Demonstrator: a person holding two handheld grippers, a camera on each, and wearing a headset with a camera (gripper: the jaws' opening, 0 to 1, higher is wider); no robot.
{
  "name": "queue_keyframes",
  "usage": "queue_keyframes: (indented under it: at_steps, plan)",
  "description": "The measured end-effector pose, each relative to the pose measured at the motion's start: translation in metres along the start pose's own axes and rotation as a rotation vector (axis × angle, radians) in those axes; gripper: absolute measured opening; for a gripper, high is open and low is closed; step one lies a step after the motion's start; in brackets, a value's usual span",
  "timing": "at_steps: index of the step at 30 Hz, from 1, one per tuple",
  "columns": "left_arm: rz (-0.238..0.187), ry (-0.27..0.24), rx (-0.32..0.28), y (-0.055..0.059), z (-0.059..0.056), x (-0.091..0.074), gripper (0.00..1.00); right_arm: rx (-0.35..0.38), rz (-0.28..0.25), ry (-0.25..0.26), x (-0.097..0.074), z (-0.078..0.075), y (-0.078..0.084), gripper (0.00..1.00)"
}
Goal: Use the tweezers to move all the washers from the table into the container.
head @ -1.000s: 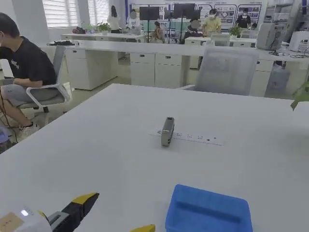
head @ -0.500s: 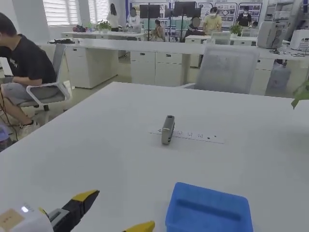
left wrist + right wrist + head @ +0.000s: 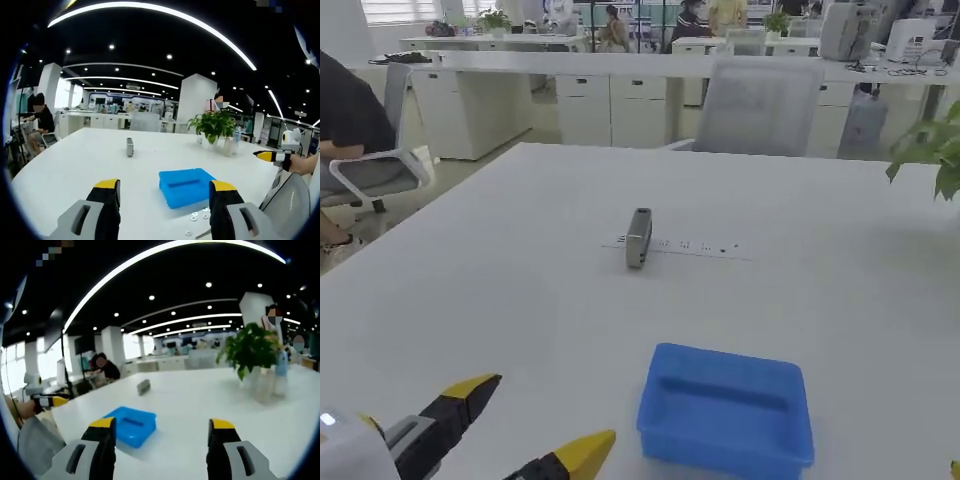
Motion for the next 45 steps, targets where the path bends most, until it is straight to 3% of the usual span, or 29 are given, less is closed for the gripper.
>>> queue_keyframes:
  at_steps: [9, 12, 16, 21, 28, 31, 37, 39, 42, 43, 45]
  plan:
    - [0.016, 0.012, 0.022, 0.000, -0.004, 0.002, 0.71, 0.007, 0.001, 0.024, -0.001, -0.003, 0.000, 0.72]
    - [0.022, 0.017, 0.019, 0.000, -0.004, 0.001, 0.70, -0.028, -0.004, 0.038, -0.003, -0.003, -0.003, 0.67]
    - [0.011, 0.008, 0.002, 0.000, -0.002, 0.000, 0.70, -0.069, 0.019, 0.055, -0.002, 0.000, -0.003, 0.69]
    - [-0.007, 0.014, -0.012, -0.001, -0.001, -0.001, 0.69, -0.090, -0.007, 0.062, -0.005, 0.002, -0.006, 0.69]
    - [-0.009, 0.041, 0.004, -0.002, -0.004, -0.001, 0.68, -0.149, 0.019, 0.130, -0.008, 0.003, -0.007, 0.69]
    - [-0.006, 0.076, -0.009, -0.001, -0.005, -0.001, 0.68, -0.219, 0.039, 0.183, -0.011, 0.004, -0.010, 0.67]
    - [0.008, 0.102, 0.000, 0.000, -0.005, -0.001, 0.69, -0.247, 0.059, 0.204, -0.012, 0.005, -0.011, 0.64]
    - [0.035, 0.113, 0.010, 0.002, -0.005, -0.001, 0.68, -0.256, 0.081, 0.207, -0.012, 0.004, -0.009, 0.62]
    - [0.159, 0.165, 0.048, 0.010, -0.007, 0.003, 0.67, -0.276, 0.151, 0.182, -0.009, 0.005, -0.005, 0.59]
    - [0.177, 0.183, 0.053, 0.012, -0.008, 0.003, 0.62, -0.286, 0.178, 0.160, -0.008, 0.006, -0.004, 0.57]
    - [0.276, 0.293, 0.090, 0.020, -0.014, 0.006, 0.45, -0.297, 0.227, 0.089, -0.003, 0.011, -0.001, 0.51]
Point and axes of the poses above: the centre of the closed fingertips' face, and the gripper's own axes: x roughly forward along the fingers, z roughly to its left, y roughly out of its underside, the point moved 10 cm from there along -x, roughly backward along the fingers, and after that the axes turned 7 degrees about z, right-handed, at the moved point
